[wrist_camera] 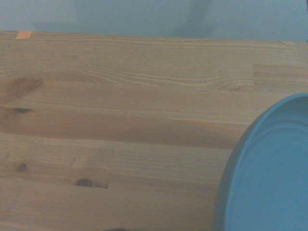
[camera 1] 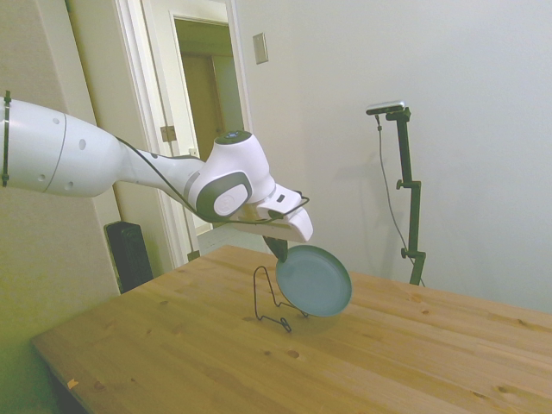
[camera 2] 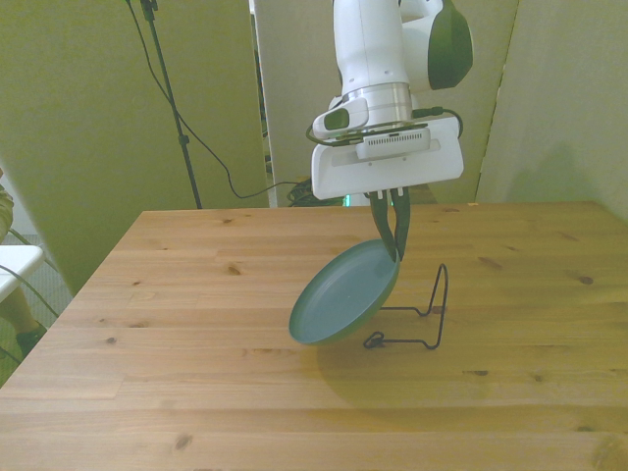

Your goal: Load the plate

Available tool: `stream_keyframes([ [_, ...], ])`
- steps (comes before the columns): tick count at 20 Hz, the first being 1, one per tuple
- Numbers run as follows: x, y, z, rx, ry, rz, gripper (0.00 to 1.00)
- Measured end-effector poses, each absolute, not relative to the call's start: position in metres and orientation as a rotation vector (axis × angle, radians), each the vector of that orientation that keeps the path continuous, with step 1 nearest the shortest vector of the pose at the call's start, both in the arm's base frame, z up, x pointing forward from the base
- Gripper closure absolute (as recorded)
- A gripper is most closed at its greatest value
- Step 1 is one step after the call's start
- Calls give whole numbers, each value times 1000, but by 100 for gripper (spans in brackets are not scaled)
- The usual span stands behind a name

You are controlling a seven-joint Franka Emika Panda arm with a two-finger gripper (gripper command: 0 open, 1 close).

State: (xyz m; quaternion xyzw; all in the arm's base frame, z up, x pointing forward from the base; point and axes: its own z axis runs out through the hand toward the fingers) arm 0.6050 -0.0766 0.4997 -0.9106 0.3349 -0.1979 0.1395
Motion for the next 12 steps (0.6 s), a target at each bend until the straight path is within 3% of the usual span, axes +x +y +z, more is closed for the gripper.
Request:
stream_keyframes([
  [12, 568, -84, 526, -2522, 679, -447, 100],
])
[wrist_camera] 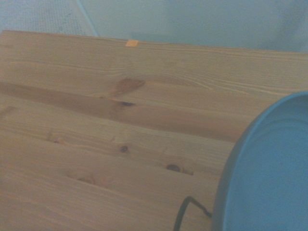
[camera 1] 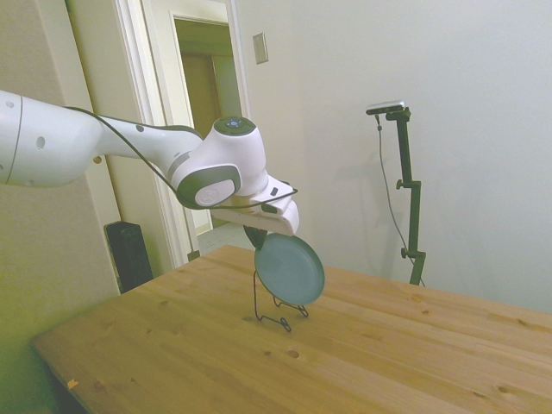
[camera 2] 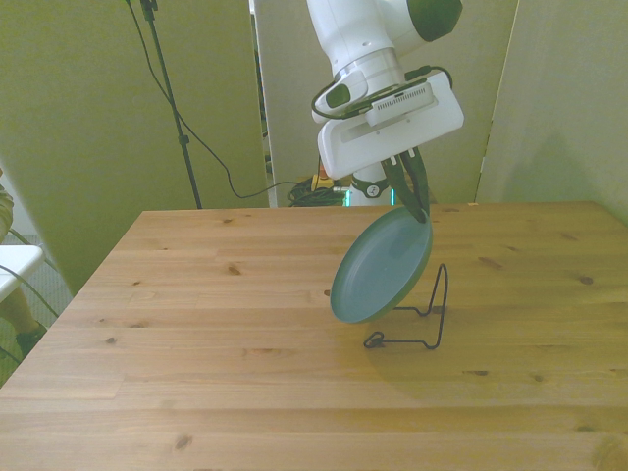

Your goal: Load the plate

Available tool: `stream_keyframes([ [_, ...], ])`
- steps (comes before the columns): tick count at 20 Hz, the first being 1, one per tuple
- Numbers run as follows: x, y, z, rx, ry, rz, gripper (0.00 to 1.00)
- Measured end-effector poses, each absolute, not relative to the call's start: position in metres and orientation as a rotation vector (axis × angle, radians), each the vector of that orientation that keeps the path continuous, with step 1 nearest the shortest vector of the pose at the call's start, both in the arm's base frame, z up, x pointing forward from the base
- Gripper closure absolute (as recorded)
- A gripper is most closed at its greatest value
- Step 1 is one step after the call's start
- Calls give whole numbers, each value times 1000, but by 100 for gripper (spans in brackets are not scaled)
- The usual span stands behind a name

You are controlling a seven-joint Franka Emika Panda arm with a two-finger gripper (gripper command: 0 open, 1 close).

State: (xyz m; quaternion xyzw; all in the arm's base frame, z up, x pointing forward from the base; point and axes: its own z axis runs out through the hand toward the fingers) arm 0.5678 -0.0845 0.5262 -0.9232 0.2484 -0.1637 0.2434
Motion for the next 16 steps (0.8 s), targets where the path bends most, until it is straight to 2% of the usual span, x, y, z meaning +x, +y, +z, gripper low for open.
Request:
stream_keyframes([
  [16, 543, -101, 538, -2430, 485, -363, 100],
])
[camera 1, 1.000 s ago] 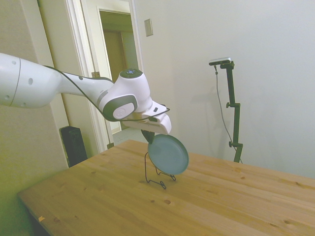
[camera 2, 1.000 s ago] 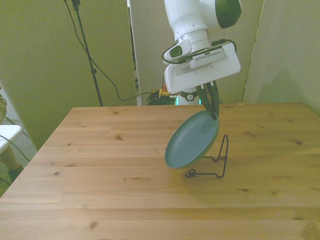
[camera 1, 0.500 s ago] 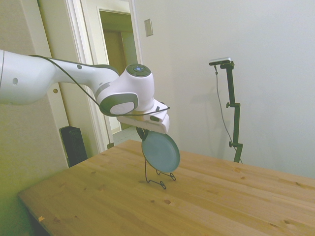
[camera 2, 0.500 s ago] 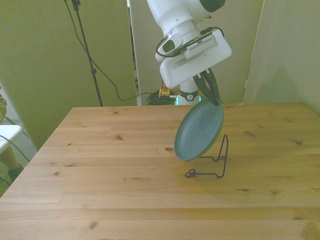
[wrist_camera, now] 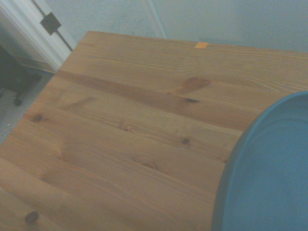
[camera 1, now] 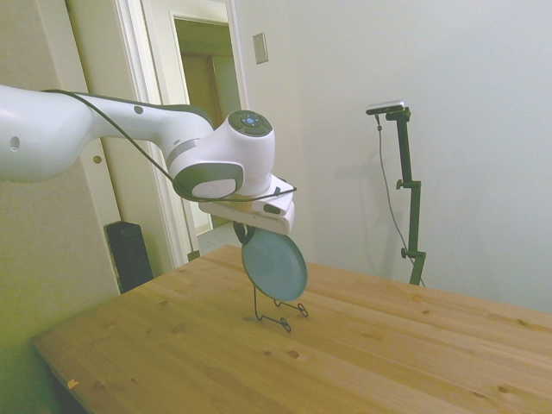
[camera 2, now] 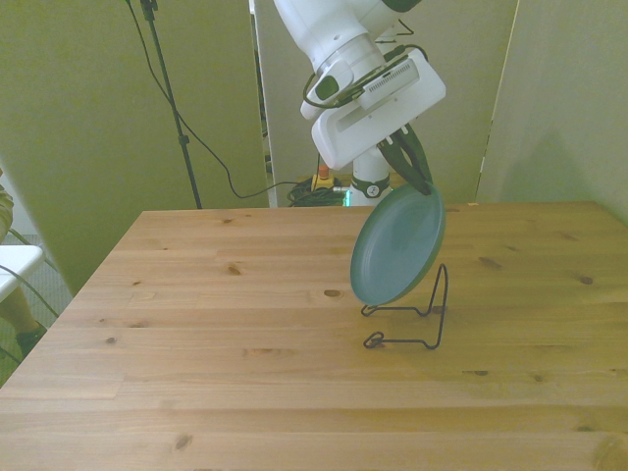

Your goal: Load the plate

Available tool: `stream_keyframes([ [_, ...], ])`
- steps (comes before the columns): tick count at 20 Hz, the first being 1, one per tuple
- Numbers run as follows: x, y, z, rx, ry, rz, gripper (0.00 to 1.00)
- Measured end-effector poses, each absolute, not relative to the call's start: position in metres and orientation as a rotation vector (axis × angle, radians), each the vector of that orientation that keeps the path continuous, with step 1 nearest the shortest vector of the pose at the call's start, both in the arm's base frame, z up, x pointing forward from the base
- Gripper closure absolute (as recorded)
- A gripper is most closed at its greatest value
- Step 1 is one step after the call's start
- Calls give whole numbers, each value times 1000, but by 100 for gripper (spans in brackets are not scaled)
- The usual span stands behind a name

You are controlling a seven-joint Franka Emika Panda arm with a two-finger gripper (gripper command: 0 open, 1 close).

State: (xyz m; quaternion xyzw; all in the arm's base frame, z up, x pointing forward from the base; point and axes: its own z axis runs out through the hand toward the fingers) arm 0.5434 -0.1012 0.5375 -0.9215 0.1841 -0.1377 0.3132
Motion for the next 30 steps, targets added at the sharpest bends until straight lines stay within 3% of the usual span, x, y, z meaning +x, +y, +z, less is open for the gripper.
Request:
stream_keyframes([
  [15, 531, -123, 532, -2320, 375, -322, 100],
  [30, 533, -116, 502, -2299, 256, -384, 100],
])
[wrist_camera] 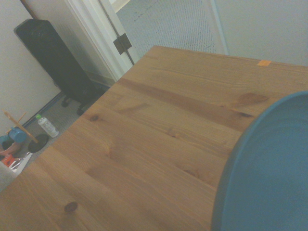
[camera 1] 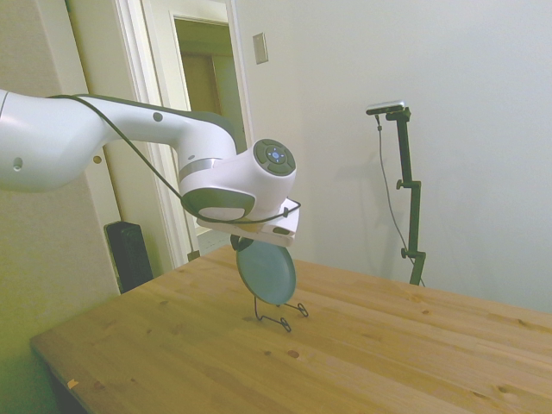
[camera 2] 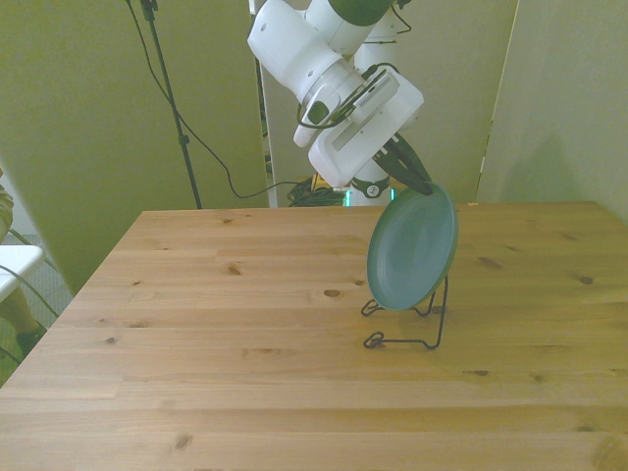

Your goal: Load the plate

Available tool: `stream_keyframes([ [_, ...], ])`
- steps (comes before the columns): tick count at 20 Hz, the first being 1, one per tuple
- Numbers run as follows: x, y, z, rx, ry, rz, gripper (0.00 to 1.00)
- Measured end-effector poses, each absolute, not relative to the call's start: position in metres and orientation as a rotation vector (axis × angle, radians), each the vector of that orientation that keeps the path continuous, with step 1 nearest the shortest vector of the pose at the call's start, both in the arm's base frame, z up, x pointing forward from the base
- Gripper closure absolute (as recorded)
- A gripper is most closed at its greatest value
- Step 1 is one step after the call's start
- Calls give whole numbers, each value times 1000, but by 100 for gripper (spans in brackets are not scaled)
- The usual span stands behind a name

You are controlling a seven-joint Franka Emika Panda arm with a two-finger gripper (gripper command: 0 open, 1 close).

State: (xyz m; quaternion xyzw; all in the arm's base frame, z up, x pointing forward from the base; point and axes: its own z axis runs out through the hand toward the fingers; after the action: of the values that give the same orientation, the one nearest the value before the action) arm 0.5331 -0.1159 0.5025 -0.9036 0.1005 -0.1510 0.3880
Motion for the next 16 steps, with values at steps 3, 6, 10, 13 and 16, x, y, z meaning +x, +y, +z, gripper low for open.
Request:
stream_keyframes([
  [3, 535, -115, 500, -2290, 244, -403, 100],
  [6, 535, -115, 497, -2270, 215, -443, 100],
  [10, 535, -114, 492, -2254, 178, -476, 100],
  [13, 535, -109, 485, -2267, 180, -480, 100],
  [16, 532, -108, 482, -2268, 194, -487, 100],
])
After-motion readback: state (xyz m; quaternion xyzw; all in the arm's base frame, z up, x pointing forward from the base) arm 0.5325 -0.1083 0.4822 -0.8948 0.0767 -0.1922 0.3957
